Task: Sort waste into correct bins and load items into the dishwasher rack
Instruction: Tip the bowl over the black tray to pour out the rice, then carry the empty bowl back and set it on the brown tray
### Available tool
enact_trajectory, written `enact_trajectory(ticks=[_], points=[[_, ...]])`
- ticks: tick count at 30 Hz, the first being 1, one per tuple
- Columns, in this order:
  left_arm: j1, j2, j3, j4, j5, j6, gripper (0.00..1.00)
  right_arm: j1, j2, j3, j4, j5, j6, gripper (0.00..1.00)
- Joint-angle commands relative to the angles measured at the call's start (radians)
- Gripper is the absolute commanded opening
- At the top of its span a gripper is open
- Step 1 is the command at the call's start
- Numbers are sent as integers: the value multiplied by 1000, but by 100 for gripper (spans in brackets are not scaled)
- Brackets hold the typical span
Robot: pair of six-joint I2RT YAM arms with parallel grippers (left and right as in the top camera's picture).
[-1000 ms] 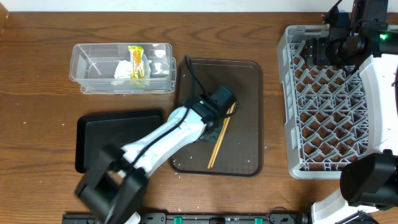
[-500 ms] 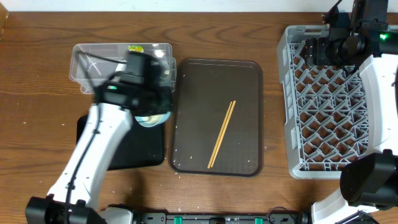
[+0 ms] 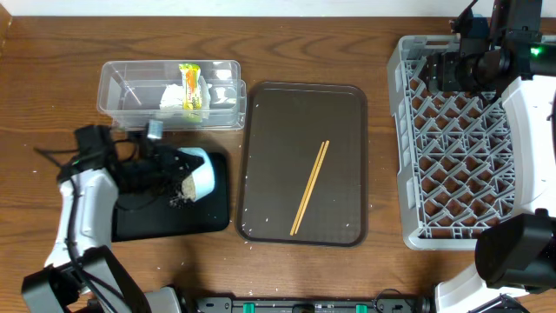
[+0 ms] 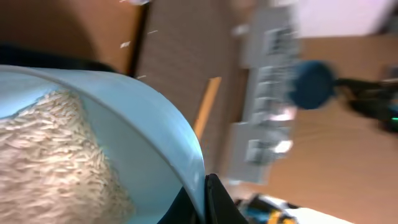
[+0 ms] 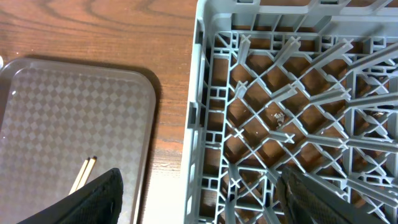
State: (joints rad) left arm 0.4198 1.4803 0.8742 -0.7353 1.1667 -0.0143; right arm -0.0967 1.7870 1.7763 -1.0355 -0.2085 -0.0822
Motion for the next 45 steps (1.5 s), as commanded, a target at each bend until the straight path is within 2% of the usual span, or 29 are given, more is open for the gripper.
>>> enact_trajectory(ticks=[1, 5, 12, 15, 16, 18, 20, 22, 23, 25, 26, 29, 31, 35, 38, 40, 41, 42, 44, 45], points=[[65, 23, -11, 1, 310, 71, 6, -2, 0, -7, 0, 3, 14, 78], [112, 32, -12, -4, 406, 45, 6, -2, 0, -7, -2, 14, 14, 78], [148, 32, -13, -36, 406, -61, 6, -2, 0, -7, -4, 25, 14, 78], [174, 42, -13, 5, 270, -116, 6, -2, 0, -7, -5, 25, 14, 78], [182, 47, -14, -3, 269, -135, 6, -2, 0, -7, -5, 25, 14, 79], [185, 50, -19, -19, 407, -80, 6, -2, 0, -7, -5, 25, 14, 78], [186, 48, -19, -5, 333, -64, 6, -2, 0, -7, -6, 25, 14, 78], [187, 54, -19, 3, 185, -125, 6, -2, 0, -7, -5, 25, 14, 78], [187, 56, -19, -5, 217, -118, 6, -2, 0, -7, -5, 25, 14, 78], [183, 55, -20, -5, 377, -22, 6, -2, 0, -7, -6, 25, 14, 78], [183, 55, -20, 7, 396, -8, 6, -2, 0, -7, -8, 25, 14, 78], [198, 57, -21, 37, 300, -92, 6, -2, 0, -7, -7, 25, 14, 79], [198, 57, -20, 40, 407, -7, 6, -2, 0, -7, -9, 25, 14, 79], [196, 60, -19, 44, 342, -10, 6, -2, 0, -7, -13, 25, 14, 79], [196, 60, -19, 46, 404, 21, 6, -2, 0, -7, -13, 25, 14, 79], [197, 61, -19, 54, 303, 1, 6, -2, 0, -7, -13, 25, 14, 79], [197, 61, -19, 48, 218, -68, 6, -2, 0, -7, -13, 25, 14, 79], [197, 61, -19, 32, 212, -102, 6, -2, 0, -7, -13, 25, 14, 79], [186, 61, -19, 32, 407, 55, 6, -2, 0, -7, -13, 25, 14, 79], [182, 59, -14, 23, 391, 63, 6, -2, 0, -7, -14, 25, 14, 79]])
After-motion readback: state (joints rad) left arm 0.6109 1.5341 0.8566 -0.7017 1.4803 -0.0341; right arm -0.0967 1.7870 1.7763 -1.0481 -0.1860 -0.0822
